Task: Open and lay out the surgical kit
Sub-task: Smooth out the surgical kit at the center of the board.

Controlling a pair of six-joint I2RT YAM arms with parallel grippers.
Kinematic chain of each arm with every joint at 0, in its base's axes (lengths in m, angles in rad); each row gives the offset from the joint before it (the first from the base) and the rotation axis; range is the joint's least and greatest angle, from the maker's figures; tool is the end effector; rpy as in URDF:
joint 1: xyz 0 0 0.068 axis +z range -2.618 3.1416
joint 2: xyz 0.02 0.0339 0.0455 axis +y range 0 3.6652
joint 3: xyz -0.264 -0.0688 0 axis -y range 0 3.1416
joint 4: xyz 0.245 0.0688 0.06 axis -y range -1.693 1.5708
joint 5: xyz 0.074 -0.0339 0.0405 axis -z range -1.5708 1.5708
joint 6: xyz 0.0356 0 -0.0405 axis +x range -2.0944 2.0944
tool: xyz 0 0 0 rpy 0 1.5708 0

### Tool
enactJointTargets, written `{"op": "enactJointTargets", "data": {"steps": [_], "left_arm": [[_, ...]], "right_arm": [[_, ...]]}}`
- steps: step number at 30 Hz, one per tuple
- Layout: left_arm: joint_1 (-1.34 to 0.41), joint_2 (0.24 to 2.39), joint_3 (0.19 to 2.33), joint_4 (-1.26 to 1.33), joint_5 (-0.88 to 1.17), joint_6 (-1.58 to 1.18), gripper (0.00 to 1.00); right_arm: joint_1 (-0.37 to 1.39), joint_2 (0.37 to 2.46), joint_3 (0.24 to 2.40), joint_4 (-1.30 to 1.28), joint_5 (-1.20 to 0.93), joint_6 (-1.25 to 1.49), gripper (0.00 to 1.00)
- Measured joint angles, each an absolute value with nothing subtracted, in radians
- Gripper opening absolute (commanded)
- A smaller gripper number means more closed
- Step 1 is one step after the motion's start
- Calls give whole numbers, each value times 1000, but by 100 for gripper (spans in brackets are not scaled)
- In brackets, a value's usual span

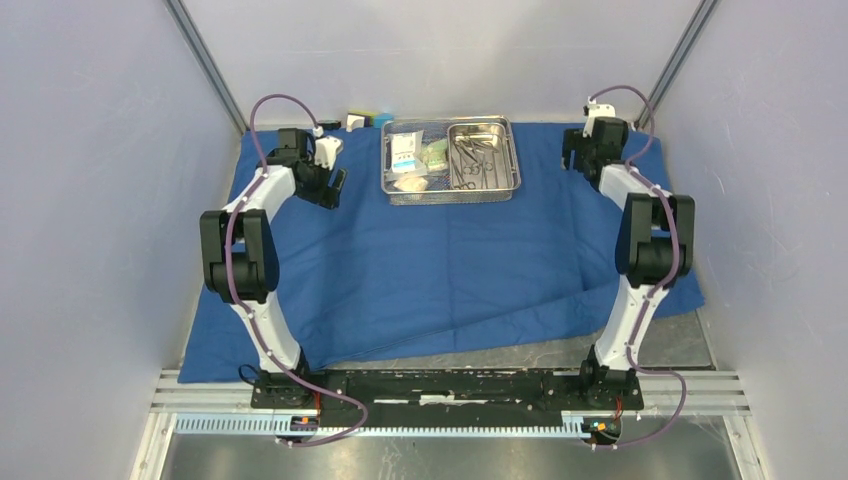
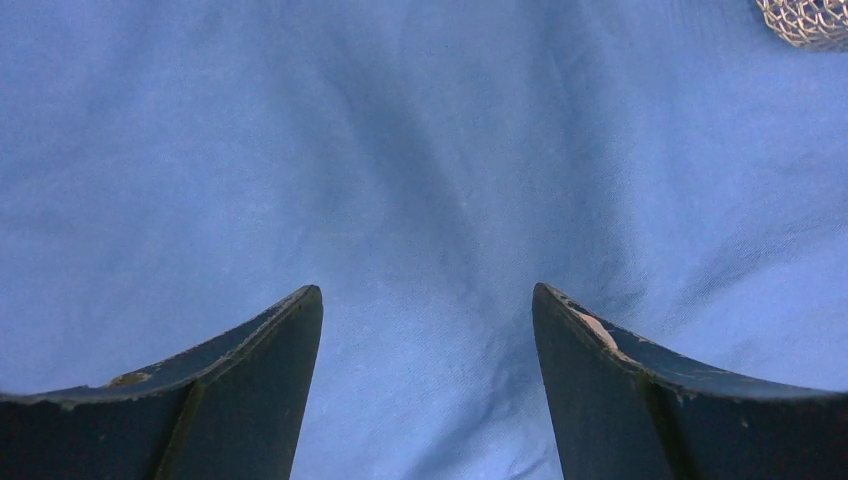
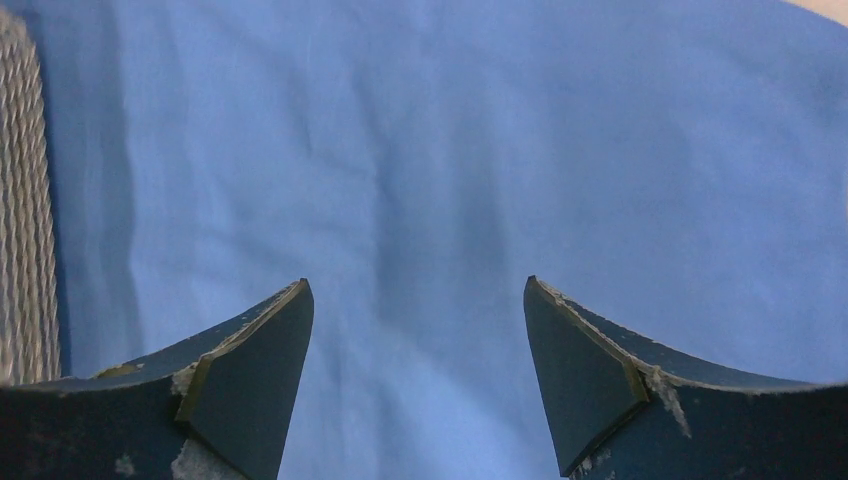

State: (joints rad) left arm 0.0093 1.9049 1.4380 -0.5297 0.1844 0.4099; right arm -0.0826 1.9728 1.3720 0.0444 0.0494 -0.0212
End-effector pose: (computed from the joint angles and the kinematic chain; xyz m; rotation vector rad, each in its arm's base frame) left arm 0.4116 -0.0027 0.2147 0.5739 2.4778 -0.0737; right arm 0.4507 -0.0391 0.2096 0.0945 2.1265 -0.1139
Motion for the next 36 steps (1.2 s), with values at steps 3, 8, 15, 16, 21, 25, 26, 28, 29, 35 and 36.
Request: {"op": "enactJointTargets", "data": {"steps": [3,8,15,16,21,25,26,28,29,35,36], "left_arm": [[10,1905,1433,-514,182,393,83],[10,1905,1404,-500,171,386,83],[7,1856,1258,-514,169,435,83],[3,1837,1231,-525,169,442,83],[-19,1721,1153,-544,171,463,83],[-26,1637,1133,-543,180,471,84],[-26,1623,1131,-543,184,471,84],[-26,1609,1129,-543,186,471,84],[-26,1608,1129,-543,186,471,84],[-29,1609,1113,-543,186,477,84],[-30,1610,1109,-543,186,478,84]], "right_arm": [[-67,2086,1492,41,100,15,84],[-51,2231,1637,1,181,33,84],[-46,2354,1778,-83,245,30,87],[-46,2370,1809,-96,254,29,87],[-47,2420,1893,-129,276,29,88],[-47,2432,1915,-136,286,25,89],[-47,2432,1916,-137,288,24,89],[-47,2432,1916,-136,292,15,89],[-47,2432,1916,-136,293,8,89],[-67,2292,1679,-48,268,-10,89],[-78,2234,1594,-31,260,-19,89]]}}
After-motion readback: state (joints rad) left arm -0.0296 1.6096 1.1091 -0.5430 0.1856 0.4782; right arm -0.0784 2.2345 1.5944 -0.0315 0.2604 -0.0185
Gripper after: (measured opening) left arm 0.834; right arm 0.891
